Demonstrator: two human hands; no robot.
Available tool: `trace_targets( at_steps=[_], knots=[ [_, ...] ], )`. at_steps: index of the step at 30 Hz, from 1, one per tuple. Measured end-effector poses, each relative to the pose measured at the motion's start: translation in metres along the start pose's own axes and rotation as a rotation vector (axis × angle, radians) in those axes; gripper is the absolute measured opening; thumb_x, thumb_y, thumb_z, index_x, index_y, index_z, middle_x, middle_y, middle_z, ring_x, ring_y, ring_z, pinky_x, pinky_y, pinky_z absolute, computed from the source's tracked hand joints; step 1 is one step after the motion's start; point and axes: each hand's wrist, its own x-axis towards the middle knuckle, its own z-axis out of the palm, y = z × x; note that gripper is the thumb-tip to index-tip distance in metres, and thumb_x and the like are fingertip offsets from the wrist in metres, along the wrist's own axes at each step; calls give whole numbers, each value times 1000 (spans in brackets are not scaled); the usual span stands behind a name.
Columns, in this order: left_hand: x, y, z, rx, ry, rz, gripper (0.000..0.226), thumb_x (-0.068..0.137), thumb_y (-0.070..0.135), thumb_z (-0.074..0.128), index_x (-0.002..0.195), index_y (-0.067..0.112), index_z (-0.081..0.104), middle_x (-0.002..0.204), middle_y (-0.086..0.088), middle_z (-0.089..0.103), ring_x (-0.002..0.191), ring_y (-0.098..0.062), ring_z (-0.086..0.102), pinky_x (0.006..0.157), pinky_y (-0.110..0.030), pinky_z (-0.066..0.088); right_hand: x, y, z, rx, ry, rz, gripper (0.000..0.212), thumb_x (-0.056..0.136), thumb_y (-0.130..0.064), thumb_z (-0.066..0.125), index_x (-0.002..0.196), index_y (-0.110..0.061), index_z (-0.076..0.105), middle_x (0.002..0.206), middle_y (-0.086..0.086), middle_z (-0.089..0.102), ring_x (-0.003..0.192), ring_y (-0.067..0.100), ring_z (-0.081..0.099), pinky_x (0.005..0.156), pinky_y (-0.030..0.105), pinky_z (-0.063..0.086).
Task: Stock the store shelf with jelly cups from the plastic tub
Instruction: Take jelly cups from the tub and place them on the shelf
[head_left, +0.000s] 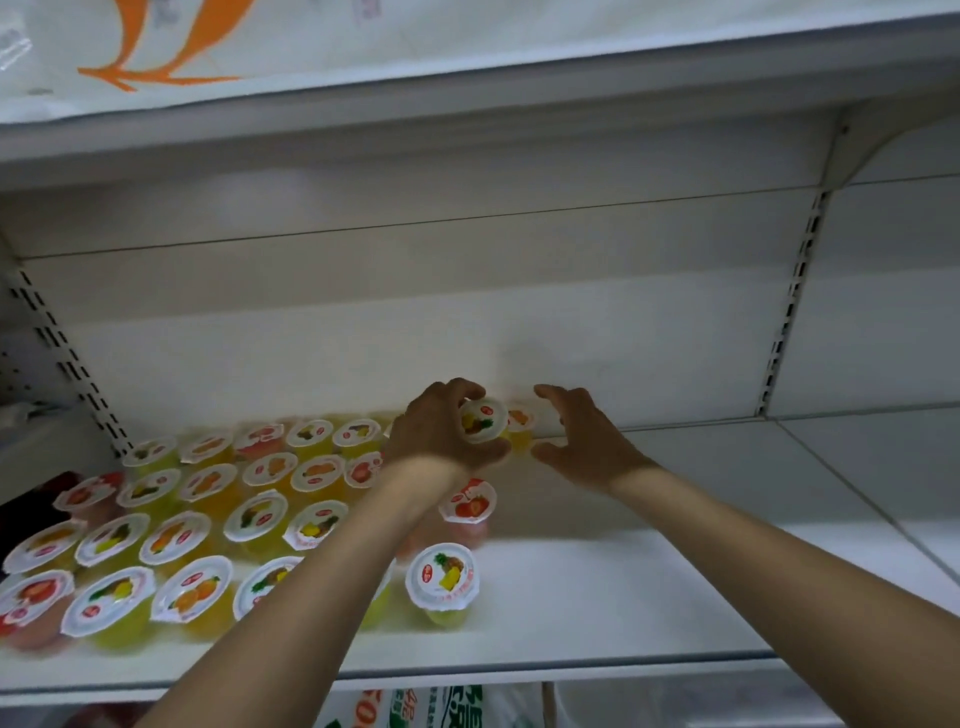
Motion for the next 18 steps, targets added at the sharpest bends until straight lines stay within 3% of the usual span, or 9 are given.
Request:
trace_targets(
  at_steps=[5,10,18],
  knots=[
    [12,4,23,343,-38,21,55,73,64,64,118,34,53,108,7,63,106,-17,52,94,-37,31,-42,10,-22,-33,19,5,48,88,-34,65,133,-30,49,135,-9,42,126,8,42,95,16,32],
    [17,8,38,538,-125,14,59,71,67,59,117,31,55,108,0,61,114,-20,45,94,-38,28,-63,18,-39,-68,52,-23,43,88,-35,64,128,-32,52,133,-11,44,126,6,42,97,18,33],
    [20,4,49,648,-155,20,60,70,69,56,115,29,56,109,1,61,115,-22,42,93,-40,27,-73,22,-53,-153,79,-45,49,91,-36,60,137,-32,43,136,-9,44,126,9,42,99,28,40]
  ],
)
